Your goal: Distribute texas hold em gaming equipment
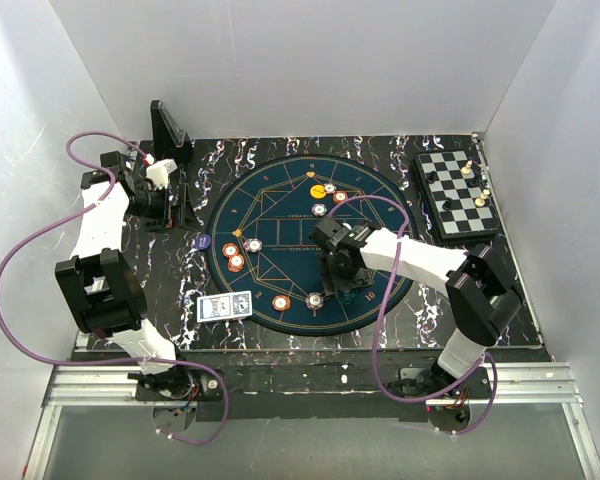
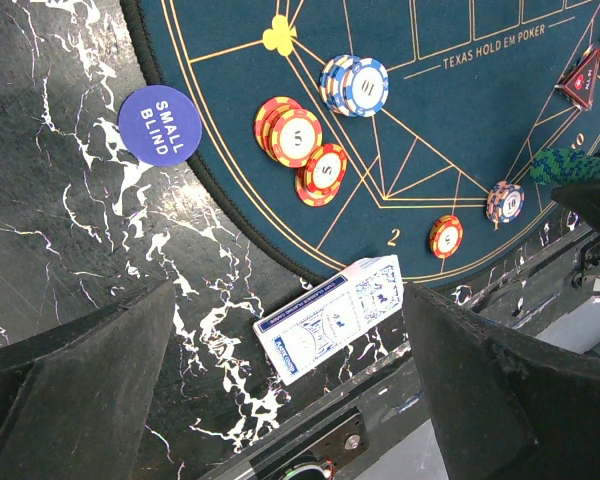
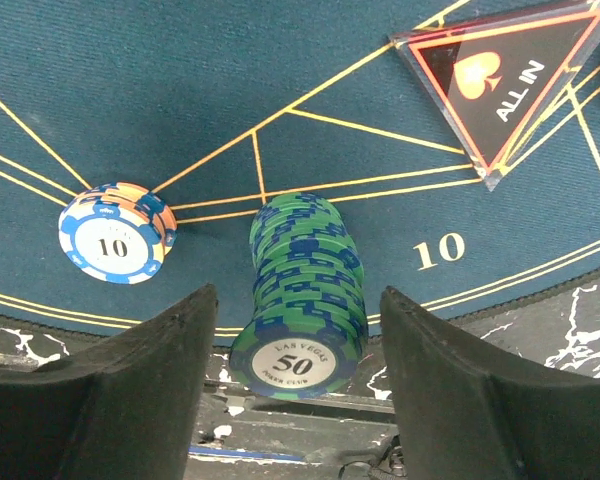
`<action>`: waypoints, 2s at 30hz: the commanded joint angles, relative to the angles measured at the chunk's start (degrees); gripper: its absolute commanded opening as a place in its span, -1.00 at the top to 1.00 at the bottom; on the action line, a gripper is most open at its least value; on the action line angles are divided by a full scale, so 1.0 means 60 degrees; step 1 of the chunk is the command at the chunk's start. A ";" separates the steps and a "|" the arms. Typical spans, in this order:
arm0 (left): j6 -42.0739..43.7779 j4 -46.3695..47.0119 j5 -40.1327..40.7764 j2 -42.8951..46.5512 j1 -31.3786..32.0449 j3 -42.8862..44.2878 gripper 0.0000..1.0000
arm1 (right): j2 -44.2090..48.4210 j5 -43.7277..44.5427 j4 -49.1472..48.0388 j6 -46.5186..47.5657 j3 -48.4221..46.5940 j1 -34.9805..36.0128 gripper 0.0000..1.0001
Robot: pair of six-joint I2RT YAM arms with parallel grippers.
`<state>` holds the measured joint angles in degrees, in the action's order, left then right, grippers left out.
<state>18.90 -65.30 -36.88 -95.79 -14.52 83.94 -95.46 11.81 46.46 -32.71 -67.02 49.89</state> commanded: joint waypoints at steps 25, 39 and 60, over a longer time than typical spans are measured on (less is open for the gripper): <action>0.0059 0.0336 -0.0122 0.0437 -0.0055 -0.0265 -0.96 | 0.0441 0.0506 0.0636 0.0075 -0.0635 0.0020 0.09; 0.0102 0.0395 -0.0108 0.0525 -0.0055 -0.0382 -0.96 | 0.0149 0.0375 0.0388 0.0134 -0.0460 0.0006 0.07; 0.0191 0.0380 0.0054 0.0613 -0.0055 -0.0411 -0.96 | 0.0089 0.0272 0.0181 0.0105 -0.0284 -0.0009 -0.14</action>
<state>19.35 -63.79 -36.42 -95.77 -14.52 81.89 -97.21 13.06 46.96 -31.77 -68.51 49.89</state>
